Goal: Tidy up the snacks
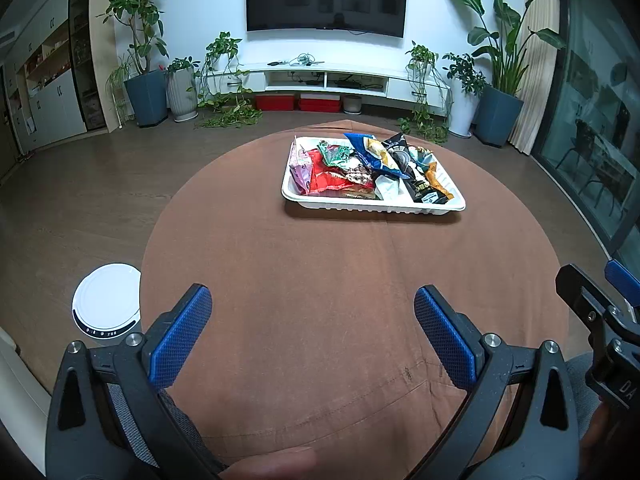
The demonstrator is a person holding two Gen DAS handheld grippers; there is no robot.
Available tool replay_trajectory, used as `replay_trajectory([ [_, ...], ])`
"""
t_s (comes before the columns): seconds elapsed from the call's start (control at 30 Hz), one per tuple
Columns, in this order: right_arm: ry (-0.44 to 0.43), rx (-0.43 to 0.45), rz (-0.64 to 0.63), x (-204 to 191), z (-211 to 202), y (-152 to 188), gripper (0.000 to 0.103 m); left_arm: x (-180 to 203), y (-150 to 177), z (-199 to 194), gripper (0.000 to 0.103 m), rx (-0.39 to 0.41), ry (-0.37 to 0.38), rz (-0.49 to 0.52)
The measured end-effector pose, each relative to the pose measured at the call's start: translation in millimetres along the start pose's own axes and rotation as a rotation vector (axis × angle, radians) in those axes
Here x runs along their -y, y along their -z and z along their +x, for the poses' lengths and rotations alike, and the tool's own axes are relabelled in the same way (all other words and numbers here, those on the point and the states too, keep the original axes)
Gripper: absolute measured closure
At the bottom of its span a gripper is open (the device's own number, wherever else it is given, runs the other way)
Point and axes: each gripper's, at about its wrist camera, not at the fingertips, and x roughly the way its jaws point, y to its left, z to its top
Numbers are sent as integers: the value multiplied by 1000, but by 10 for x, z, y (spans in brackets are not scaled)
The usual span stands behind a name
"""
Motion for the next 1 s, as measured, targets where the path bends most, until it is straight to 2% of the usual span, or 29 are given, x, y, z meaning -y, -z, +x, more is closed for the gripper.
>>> replay_trajectory([
  [1.0,-2,-8,-2,-14,-20,73,0,-111,32,109,0,-7,-8,6],
])
